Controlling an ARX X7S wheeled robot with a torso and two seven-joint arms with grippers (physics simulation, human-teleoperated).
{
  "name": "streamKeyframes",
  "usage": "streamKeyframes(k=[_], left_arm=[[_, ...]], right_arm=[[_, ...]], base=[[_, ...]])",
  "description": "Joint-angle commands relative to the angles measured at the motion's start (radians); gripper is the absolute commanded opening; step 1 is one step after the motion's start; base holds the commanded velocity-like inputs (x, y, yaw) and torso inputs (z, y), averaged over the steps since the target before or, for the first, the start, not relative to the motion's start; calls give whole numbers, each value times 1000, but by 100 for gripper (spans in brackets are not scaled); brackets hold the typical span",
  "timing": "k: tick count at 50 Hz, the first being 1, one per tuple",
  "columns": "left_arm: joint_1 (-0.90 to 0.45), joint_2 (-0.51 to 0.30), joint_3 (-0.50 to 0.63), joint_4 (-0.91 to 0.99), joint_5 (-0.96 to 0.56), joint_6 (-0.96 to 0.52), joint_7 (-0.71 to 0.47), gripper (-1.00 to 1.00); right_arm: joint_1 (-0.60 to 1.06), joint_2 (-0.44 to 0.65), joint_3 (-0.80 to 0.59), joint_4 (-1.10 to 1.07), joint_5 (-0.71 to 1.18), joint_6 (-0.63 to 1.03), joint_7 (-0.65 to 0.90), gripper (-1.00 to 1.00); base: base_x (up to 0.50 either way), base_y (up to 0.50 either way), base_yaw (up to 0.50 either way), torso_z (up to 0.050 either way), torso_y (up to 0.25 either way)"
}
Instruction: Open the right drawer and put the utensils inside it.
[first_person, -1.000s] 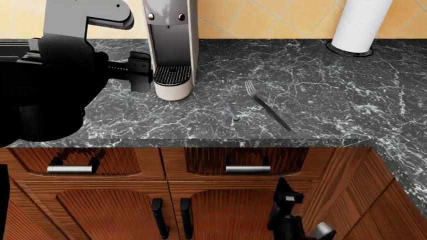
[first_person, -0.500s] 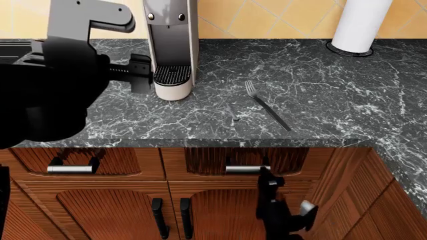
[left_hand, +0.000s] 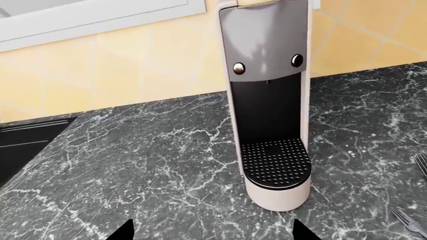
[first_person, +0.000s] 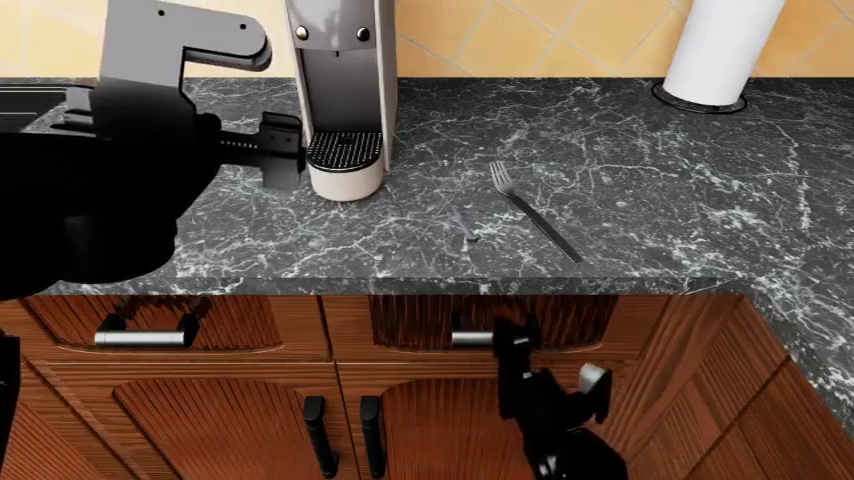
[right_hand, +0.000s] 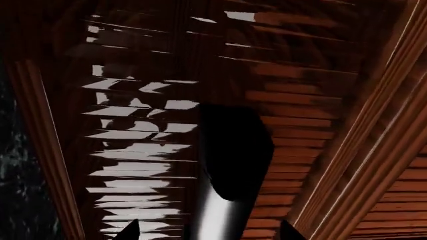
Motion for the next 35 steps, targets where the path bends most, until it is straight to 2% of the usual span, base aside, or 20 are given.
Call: streamKeyframes(k=[1, 7, 14, 15, 23, 35], left_arm=[[8, -4, 12, -6, 14, 13, 15, 100], [10, -3, 16, -6, 14, 16, 15, 100], [15, -4, 30, -15, 35, 28, 35, 100], [14, -5, 30, -20, 35, 29, 37, 100], [8, -12, 24, -14, 20, 24, 27, 100], [17, -16, 37, -18, 37, 38, 41, 100]], right_arm=[[48, 12, -220, 35, 132, 71, -27, 100], [73, 33, -407, 35, 328, 40, -36, 100], [104, 57, -750, 35, 677, -26, -57, 100], [106, 58, -800, 35, 730, -37, -63, -100], [137, 57, -1114, 35, 1026, -102, -128, -100], [130, 42, -1315, 34, 1228, -153, -198, -100]], base=[[0, 0, 0, 0, 0], [0, 0, 0, 0, 0], [0, 0, 0, 0, 0], [0, 0, 0, 0, 0], [0, 0, 0, 0, 2], [0, 0, 0, 0, 3]])
